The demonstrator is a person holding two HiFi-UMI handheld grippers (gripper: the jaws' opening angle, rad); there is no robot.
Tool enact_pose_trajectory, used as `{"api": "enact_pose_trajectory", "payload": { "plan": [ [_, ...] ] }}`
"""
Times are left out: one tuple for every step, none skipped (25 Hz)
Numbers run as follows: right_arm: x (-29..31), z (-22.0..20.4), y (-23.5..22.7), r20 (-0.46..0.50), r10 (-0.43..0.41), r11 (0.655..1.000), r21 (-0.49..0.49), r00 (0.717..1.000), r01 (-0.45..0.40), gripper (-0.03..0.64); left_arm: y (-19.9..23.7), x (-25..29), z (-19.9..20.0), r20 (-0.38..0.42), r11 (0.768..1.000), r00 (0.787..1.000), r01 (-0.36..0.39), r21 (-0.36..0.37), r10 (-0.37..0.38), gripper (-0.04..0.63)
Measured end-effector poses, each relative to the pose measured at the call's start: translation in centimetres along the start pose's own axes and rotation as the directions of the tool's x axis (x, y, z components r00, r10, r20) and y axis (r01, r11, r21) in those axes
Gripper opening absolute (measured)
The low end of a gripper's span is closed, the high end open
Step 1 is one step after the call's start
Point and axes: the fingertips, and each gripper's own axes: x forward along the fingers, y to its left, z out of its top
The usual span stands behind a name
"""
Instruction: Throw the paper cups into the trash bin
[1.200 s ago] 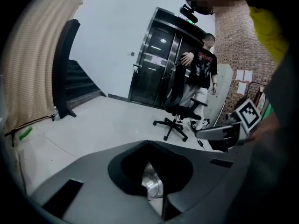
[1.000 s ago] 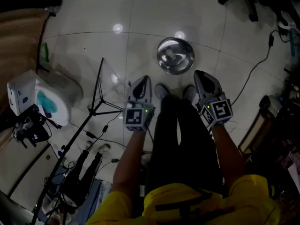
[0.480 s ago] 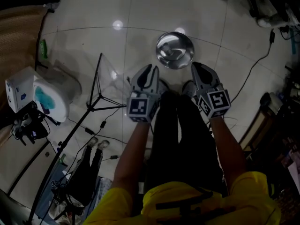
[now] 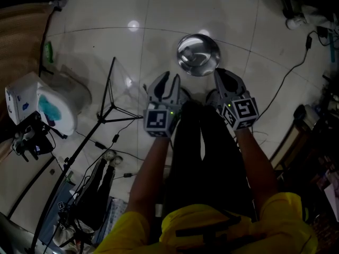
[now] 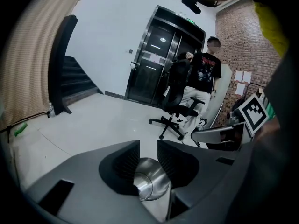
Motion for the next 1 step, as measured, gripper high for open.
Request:
{"api": "enact_pose_trajectory", "payload": {
  "plan": [
    [0.12, -0.01, -0.08, -0.002, 0.000, 1.000, 0.000, 1.000, 0.000, 0.003, 0.03, 0.09, -0.02, -0.001, 1.000, 1.000, 0.000, 0.001, 0.000, 0.115]
  ]
}}
